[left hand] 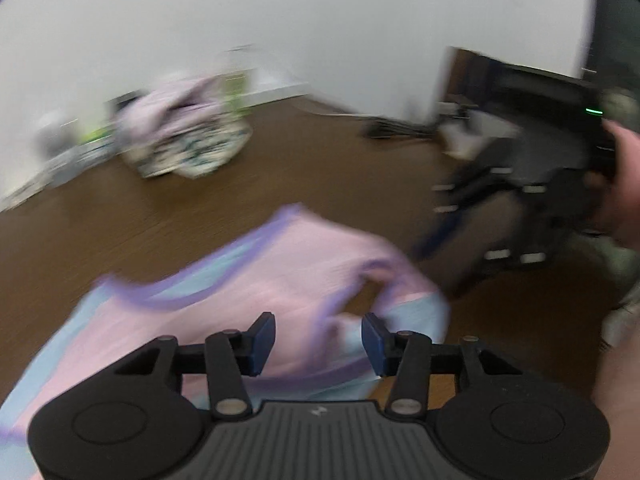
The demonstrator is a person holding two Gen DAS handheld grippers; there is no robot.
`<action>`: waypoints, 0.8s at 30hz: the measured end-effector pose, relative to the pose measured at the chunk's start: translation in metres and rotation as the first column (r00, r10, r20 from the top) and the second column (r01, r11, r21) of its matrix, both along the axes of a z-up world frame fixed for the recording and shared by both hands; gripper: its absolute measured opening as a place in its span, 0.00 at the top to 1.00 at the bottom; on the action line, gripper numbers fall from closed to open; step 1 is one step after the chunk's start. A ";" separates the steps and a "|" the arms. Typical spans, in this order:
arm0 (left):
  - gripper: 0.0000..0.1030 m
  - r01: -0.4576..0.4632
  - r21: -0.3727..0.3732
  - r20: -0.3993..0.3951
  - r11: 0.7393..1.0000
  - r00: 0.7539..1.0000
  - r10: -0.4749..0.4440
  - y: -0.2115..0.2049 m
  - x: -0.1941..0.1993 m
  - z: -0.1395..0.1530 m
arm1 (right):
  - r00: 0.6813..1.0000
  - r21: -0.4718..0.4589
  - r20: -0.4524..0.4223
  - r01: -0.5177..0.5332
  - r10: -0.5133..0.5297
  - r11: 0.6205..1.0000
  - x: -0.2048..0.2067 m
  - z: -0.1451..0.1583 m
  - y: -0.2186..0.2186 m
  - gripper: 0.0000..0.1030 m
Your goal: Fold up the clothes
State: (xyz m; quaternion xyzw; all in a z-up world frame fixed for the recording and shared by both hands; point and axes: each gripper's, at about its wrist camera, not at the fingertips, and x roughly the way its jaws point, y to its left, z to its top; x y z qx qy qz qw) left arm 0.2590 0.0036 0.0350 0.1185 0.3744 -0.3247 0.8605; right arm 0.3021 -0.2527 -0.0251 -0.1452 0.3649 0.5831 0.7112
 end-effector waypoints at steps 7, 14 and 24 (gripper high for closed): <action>0.76 0.150 0.091 -0.112 0.985 0.984 -0.139 -0.047 0.014 -0.029 | 0.991 -0.003 0.112 -0.076 0.076 0.997 -0.021 -0.003 0.011 0.56; 0.98 0.084 -0.007 -0.175 0.996 0.981 -0.084 -0.036 0.026 -0.031 | 0.981 -0.017 0.168 -0.091 0.092 0.996 -0.031 -0.010 0.017 0.54; 0.98 0.005 -0.127 -0.162 0.992 0.986 -0.026 -0.018 0.028 -0.024 | 0.972 -0.031 0.207 -0.104 0.108 0.994 -0.036 -0.020 0.036 0.67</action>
